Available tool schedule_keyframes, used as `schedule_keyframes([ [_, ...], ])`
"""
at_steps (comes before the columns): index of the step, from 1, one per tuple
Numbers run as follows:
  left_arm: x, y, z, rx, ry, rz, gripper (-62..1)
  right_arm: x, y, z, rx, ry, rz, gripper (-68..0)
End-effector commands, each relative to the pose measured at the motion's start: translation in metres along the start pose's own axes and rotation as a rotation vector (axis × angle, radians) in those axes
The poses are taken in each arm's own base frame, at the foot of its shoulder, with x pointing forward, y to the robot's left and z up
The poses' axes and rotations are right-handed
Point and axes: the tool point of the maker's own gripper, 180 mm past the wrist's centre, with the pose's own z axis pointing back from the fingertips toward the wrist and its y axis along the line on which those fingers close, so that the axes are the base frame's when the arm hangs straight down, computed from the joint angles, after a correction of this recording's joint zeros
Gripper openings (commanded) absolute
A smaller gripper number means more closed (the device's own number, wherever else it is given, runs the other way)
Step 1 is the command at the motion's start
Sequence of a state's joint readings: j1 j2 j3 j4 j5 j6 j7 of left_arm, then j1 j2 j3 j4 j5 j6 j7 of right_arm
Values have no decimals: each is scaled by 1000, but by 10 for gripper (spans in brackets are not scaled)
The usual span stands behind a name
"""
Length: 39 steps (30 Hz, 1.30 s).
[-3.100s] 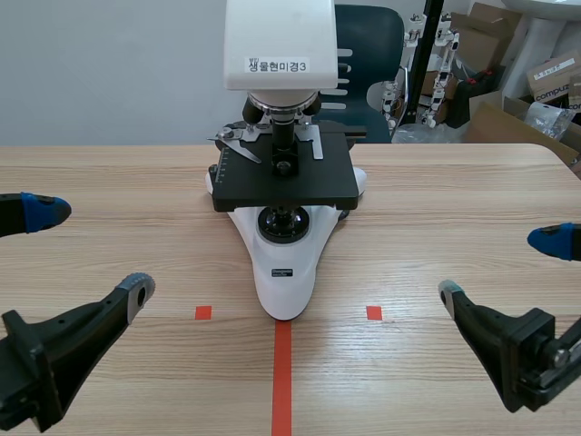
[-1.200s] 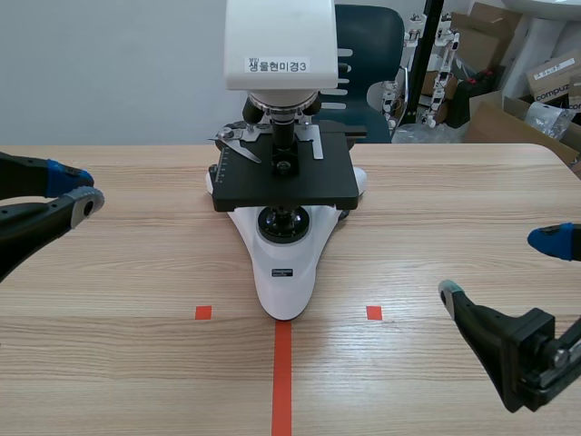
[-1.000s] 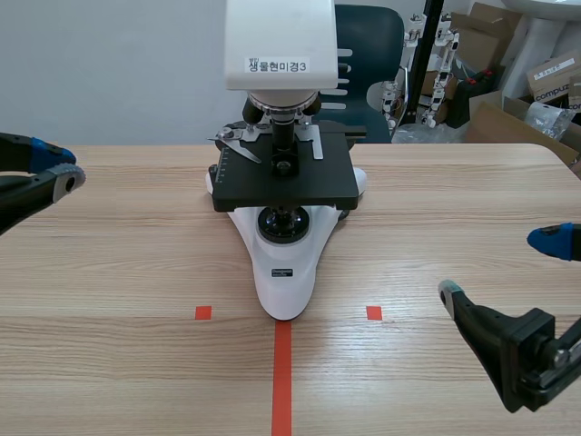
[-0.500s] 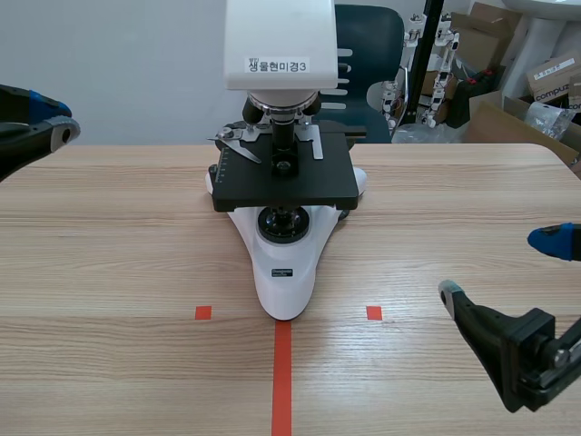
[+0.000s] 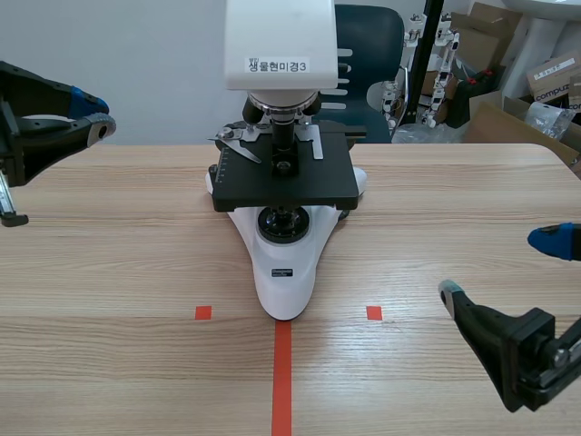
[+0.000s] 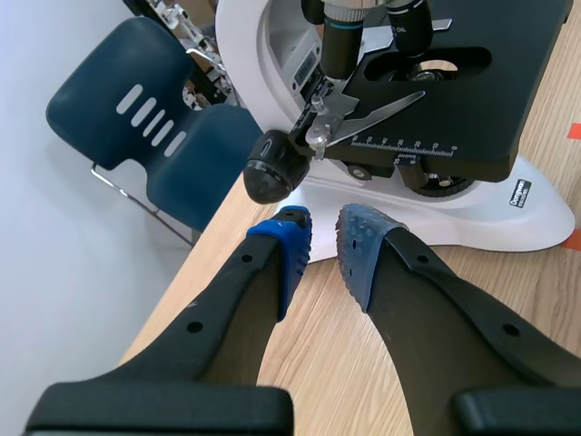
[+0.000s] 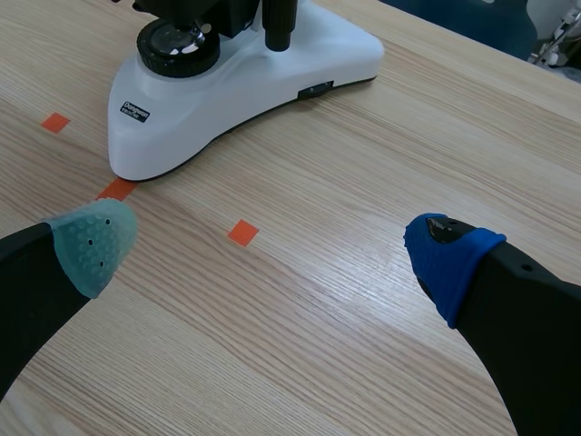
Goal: Point at the stage clip
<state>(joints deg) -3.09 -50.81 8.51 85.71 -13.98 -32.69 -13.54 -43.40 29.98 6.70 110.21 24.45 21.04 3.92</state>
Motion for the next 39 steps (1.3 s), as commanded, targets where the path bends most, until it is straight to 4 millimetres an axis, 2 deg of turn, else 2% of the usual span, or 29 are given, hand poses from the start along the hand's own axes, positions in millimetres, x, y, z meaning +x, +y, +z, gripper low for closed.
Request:
schedule_keyframes([
  [1, 2, 9, -2, 34, -17, 0, -511, 8, -2, -1, -4, -29, 5, 4],
  [10, -12, 6, -14, 40, -25, 69, -524, 8, -2, -1, -4, -29, 4, 4],
  [12, -13, 4, -17, 33, -24, 70, -556, 8, -2, -1, -4, -29, 4, 4],
  [26, 2, -11, -31, -23, -98, 82, -560, 8, -2, -1, -4, -29, 4, 4],
  [33, 1, -16, -37, -27, -94, 63, -560, 8, -2, -1, -4, -29, 4, 4],
  [39, 2, -12, -40, -6, -91, 40, -560, 8, -2, -1, -4, -29, 4, 4],
])
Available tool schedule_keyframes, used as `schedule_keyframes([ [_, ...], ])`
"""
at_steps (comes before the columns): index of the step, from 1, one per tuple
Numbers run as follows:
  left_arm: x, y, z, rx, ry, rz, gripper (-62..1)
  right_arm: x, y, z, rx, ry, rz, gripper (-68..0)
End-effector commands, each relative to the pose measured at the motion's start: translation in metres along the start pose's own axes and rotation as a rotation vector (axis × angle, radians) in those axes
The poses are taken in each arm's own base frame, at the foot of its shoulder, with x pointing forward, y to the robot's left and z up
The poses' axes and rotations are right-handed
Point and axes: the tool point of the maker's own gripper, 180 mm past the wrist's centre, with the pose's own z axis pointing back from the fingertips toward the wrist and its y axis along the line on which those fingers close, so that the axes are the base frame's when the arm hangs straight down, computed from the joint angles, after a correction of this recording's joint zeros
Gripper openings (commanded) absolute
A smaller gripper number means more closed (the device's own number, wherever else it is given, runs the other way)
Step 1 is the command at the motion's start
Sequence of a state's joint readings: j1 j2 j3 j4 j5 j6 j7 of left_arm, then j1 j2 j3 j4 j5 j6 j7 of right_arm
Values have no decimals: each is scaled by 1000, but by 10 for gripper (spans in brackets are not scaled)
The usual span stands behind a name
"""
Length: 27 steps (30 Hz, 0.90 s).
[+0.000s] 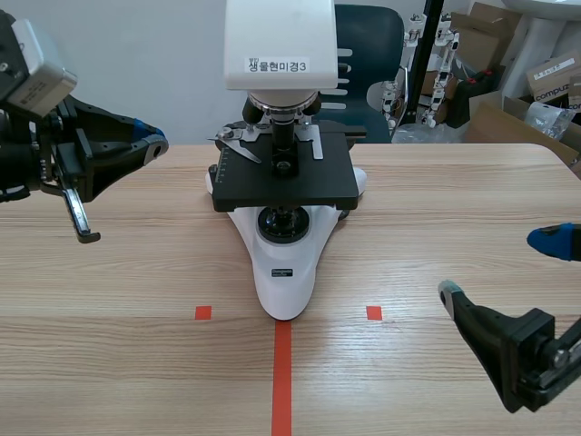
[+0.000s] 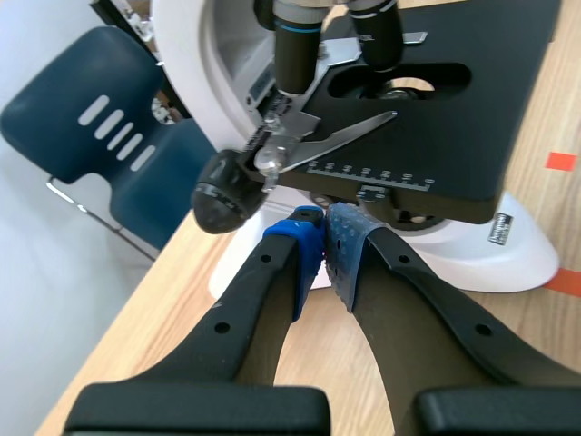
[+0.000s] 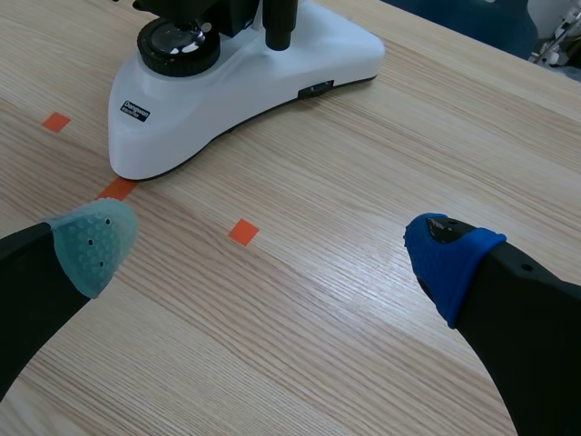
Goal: Point at the stage clip
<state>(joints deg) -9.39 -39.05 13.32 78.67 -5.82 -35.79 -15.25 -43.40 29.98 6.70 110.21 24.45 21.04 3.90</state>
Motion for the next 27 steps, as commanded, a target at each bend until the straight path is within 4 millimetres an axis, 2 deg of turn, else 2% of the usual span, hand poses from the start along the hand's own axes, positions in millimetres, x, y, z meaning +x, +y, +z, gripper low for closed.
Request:
schedule_keyframes([
  [1, 14, 10, -1, 26, -44, -19, -560, 8, -2, -1, -4, -29, 4, 4],
  [7, 13, 10, -1, 26, -38, -21, -560, 8, -2, -1, -4, -29, 4, 4],
  [15, 1, 21, 3, 80, -28, -5, -560, 8, -2, -1, -4, -29, 4, 4],
  [27, 8, 26, 3, 91, -64, 1, -560, 8, -2, -1, -4, -29, 5, 4],
])
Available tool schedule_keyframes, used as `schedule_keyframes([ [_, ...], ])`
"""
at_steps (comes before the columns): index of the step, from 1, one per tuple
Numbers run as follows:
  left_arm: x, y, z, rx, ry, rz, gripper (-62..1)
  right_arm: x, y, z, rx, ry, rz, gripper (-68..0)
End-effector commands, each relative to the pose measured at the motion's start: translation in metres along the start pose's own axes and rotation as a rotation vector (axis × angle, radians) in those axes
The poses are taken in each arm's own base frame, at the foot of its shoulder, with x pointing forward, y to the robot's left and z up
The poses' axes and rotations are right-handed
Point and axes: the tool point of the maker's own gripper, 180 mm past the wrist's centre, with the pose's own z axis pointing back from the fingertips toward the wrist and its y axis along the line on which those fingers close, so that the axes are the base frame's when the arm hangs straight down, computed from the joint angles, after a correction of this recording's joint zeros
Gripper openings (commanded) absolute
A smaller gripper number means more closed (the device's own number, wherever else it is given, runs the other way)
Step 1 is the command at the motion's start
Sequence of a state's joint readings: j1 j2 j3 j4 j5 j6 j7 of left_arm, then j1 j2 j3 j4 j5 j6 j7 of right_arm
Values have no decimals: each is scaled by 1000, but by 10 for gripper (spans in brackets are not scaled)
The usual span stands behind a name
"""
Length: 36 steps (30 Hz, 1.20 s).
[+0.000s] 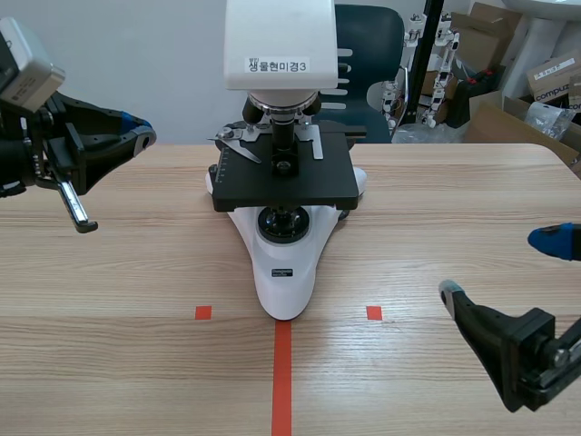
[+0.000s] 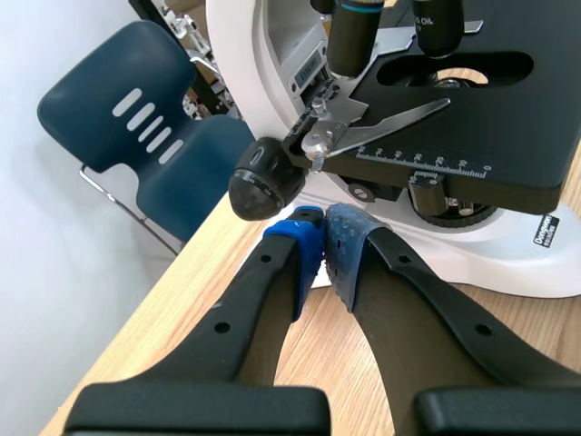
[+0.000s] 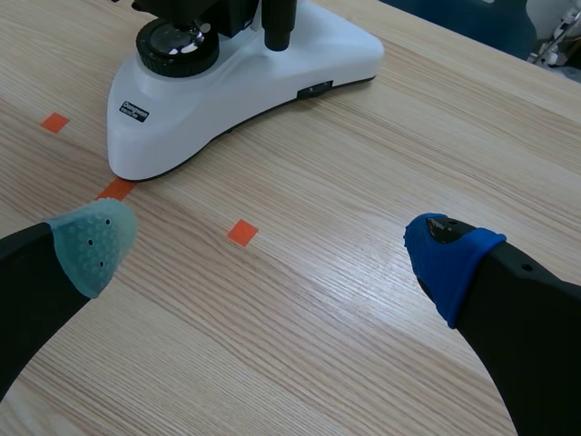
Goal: Point at the stage clip
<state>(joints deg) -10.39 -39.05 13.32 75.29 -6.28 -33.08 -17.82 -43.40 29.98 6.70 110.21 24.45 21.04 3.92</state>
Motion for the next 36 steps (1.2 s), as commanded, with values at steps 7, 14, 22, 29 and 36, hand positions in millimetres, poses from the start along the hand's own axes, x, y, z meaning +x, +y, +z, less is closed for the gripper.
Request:
schedule_keyframes([
  [7, 21, 11, -2, 29, -81, 15, -560, 8, -2, -1, -4, -29, 5, 4],
  [14, 23, 11, -1, 28, -95, 15, -560, 8, -2, -1, -4, -29, 5, 4],
  [22, 23, 10, -1, 24, -95, 16, -560, 8, -2, -1, -4, -29, 5, 4],
  [29, 23, 10, -1, 24, -95, 16, -560, 8, -2, -1, -4, -29, 5, 4],
  [36, 23, 10, -1, 24, -95, 16, -560, 8, -2, -1, -4, -29, 5, 4],
])
